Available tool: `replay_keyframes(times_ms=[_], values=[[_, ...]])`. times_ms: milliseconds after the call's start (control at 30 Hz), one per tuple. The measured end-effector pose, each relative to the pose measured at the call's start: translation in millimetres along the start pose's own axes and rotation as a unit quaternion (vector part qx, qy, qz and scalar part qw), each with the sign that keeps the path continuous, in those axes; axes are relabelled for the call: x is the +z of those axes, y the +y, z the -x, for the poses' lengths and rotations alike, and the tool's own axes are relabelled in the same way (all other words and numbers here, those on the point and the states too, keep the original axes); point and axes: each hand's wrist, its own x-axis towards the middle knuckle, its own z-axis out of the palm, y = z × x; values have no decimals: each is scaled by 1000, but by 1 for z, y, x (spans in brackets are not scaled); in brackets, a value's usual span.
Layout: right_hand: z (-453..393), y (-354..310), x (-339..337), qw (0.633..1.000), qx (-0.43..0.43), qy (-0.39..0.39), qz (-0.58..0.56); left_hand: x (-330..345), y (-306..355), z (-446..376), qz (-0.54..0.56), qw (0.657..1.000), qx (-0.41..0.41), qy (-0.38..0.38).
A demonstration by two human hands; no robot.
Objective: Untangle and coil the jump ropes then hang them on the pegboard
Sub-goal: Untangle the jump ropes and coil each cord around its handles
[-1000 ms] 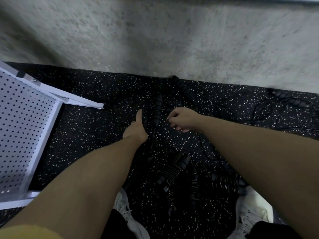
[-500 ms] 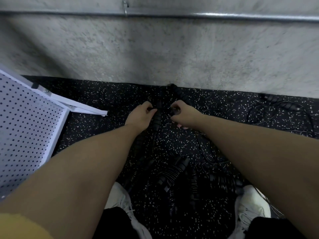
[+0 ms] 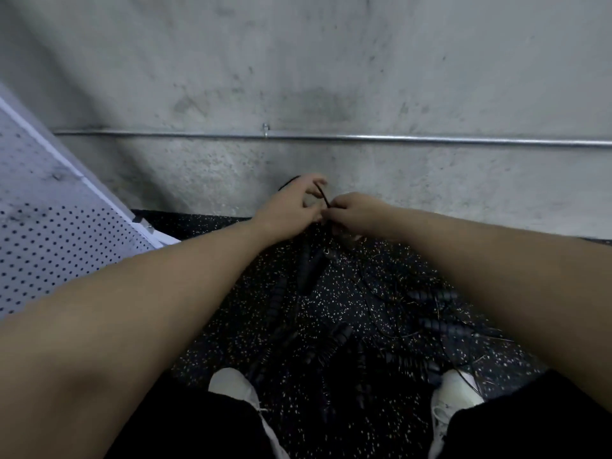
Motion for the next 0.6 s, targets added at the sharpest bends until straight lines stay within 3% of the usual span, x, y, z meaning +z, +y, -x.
replay_keyframes(times_ms=[100,267,367,600], values=[[28,-28,-14,996,-10,23,-82,-10,29,16,88,996,-15,21],[65,-51,-43,972,-10,63,-225,-11,69,38,115,993,-22,-15],[80,-50,-55,955,-6,74,-287,-5,87,47,99,993,-22,-57],[96,-31,-60,945,30,59,-321,1,99,53,34,999,-11,-4]])
